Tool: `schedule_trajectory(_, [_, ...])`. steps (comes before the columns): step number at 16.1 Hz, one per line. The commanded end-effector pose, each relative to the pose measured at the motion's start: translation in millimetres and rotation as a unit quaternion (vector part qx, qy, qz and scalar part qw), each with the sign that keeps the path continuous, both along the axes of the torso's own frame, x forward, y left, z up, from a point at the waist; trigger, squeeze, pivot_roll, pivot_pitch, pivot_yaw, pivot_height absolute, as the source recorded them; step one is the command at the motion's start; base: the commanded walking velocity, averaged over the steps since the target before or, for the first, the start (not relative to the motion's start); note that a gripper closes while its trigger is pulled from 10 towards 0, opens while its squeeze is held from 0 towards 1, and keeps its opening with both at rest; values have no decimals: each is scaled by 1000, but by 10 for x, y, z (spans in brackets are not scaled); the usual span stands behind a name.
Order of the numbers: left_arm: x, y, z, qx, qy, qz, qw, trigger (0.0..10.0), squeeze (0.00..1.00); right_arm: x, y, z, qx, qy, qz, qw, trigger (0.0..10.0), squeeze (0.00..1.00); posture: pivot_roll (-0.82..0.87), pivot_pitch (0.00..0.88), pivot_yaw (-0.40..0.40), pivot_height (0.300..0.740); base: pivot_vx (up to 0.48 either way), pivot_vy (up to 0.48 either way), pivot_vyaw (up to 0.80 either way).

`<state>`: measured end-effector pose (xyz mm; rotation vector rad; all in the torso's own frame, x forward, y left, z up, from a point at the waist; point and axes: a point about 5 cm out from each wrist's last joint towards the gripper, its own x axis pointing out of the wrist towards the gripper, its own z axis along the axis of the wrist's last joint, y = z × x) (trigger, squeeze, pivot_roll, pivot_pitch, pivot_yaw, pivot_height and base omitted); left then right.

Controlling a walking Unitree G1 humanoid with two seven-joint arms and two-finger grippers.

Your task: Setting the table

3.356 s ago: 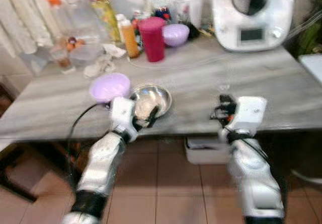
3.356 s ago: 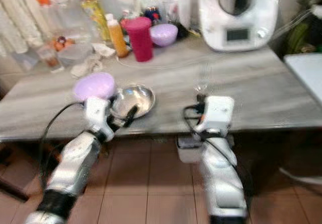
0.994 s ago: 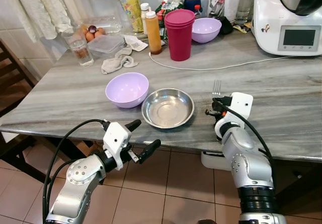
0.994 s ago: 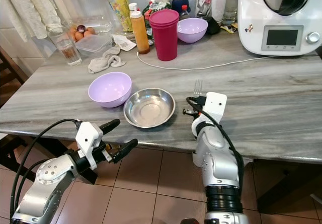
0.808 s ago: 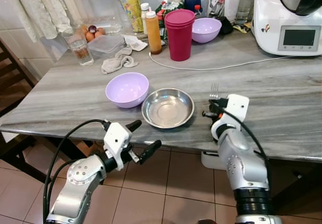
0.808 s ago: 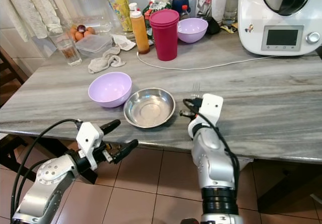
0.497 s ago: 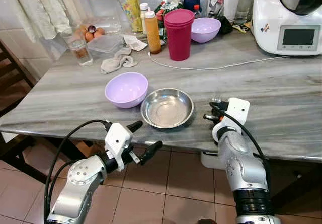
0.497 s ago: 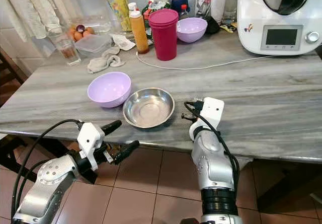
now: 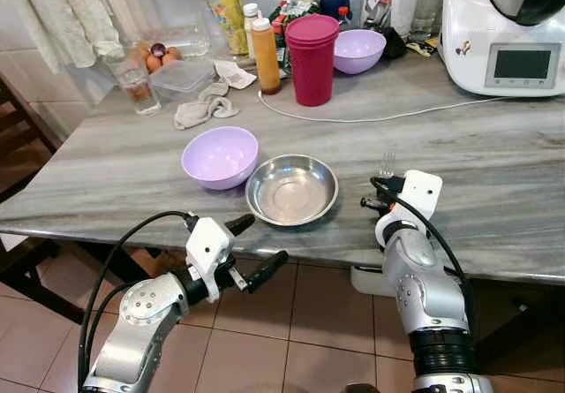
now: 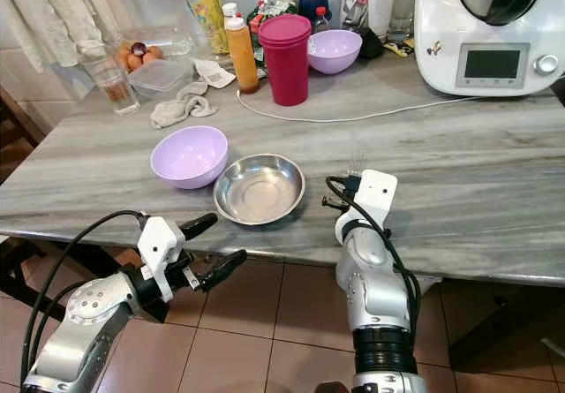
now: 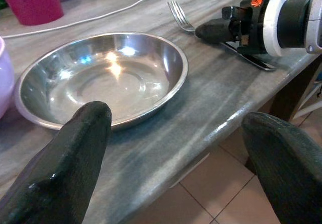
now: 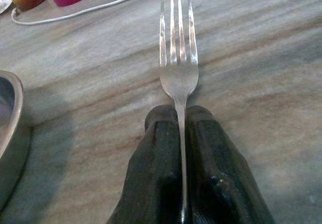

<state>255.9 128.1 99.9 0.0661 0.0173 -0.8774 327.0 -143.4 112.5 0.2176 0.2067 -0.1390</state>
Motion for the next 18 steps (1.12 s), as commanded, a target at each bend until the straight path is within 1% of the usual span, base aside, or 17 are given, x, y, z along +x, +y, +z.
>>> schedule_trajectory(1, [-17, 17, 14, 3, -2, -2, 1000, 10000, 0, -3, 54, -82, 10, 21, 7, 1000, 10000, 1000, -290, 82, 135, 740, 0, 0, 0])
schedule_trajectory(3, [-19, 11, 10, 3, -2, -2, 1000, 10000, 0, 13, 86, -81, 13, 18, 11, 1000, 10000, 1000, -290, 82, 133, 740, 0, 0, 0])
schedule_trajectory(6, [-27, 0, -1, 3, 0, -1, 1000, 10000, 0, 26, 88, -95, 12, 21, 19, 1000, 10000, 1000, -289, 83, 132, 740, 0, 0, 0])
schedule_trajectory(9, [-31, -13, -2, 2, 0, 0, 1000, 10000, 0, 30, 37, -85, 7, 19, 17, 1000, 10000, 1000, -289, 82, 130, 740, 0, 0, 0])
schedule_trajectory(11, [-21, -15, 2, 3, -1, 2, 1000, 10000, 0, 17, -8, -55, -5, 11, 14, 1000, 10000, 1000, -292, 78, 130, 740, 0, 0, 0])
schedule_trajectory(13, [-12, -21, 6, 2, -2, 2, 1000, 10000, 0, 5, -22, -71, -7, 12, 13, 1000, 10000, 1000, -294, 77, 131, 740, 0, 0, 0])
schedule_trajectory(15, [-4, -25, 14, 2, -4, 3, 1000, 10000, 0, -1, -4, -24, -18, -5, 24, 1000, 10000, 1000, -294, 77, 131, 740, 0, 0, 0])
schedule_trajectory(16, [15, -28, 41, -3, -9, 5, 1000, 10000, 0, -22, -9, 56, -40, -25, 26, 999, 10000, 1000, -296, 74, 131, 740, 0, 0, 0])
schedule_trajectory(18, [23, -30, 66, -8, -10, 5, 1000, 10000, 0, -74, -43, 142, -59, -43, 24, 997, 10000, 1000, -291, 70, 128, 740, 0, 0, 0])
